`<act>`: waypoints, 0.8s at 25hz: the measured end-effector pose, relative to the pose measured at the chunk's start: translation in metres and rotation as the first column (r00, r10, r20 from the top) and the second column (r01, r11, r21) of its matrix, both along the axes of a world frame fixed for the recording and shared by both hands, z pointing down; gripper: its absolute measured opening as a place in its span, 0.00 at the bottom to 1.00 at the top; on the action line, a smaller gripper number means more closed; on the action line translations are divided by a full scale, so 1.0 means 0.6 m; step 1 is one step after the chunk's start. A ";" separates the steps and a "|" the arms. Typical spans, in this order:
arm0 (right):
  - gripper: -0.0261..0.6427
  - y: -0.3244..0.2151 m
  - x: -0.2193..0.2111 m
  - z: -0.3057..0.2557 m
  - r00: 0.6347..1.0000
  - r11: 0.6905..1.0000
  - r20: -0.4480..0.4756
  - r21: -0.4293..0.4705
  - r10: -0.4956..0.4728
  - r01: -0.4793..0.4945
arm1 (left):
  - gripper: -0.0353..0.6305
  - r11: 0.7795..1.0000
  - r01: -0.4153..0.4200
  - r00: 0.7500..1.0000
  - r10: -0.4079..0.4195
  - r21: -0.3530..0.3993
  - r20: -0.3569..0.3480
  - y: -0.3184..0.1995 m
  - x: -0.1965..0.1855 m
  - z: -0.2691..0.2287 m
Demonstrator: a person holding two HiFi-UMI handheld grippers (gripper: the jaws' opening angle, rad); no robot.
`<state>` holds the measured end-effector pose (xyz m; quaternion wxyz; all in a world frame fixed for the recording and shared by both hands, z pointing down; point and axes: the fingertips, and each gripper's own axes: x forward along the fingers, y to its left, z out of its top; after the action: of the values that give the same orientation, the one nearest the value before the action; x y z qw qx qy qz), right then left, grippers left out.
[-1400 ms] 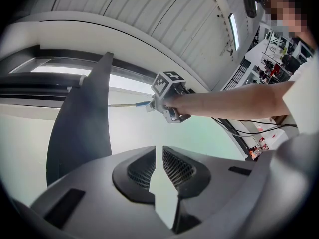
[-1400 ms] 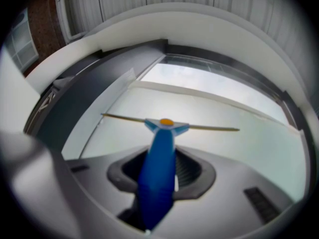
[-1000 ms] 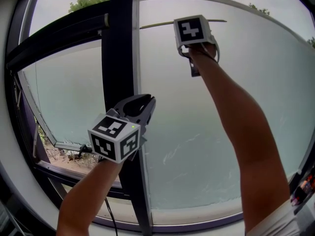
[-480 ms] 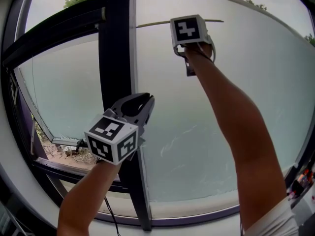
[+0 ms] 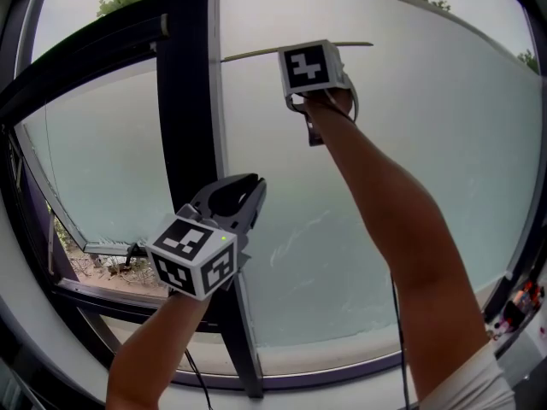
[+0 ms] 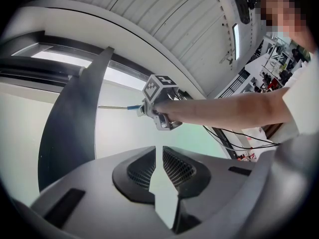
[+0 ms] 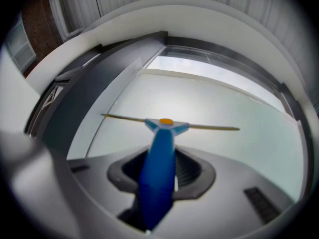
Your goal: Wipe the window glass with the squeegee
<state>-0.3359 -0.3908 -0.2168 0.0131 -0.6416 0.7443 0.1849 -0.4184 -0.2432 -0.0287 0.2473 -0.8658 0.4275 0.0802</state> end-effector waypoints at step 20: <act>0.25 0.000 -0.003 0.104 1.000 0.999 0.015 -0.047 -0.002 0.002 | 0.15 0.996 -0.044 0.998 0.041 -0.074 -0.042 0.003 0.012 0.075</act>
<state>-0.3377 -0.3906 -0.1545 0.0038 -0.6424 0.7489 0.1625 -0.4111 -0.2416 0.0162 0.2042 -0.8817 0.4164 0.0869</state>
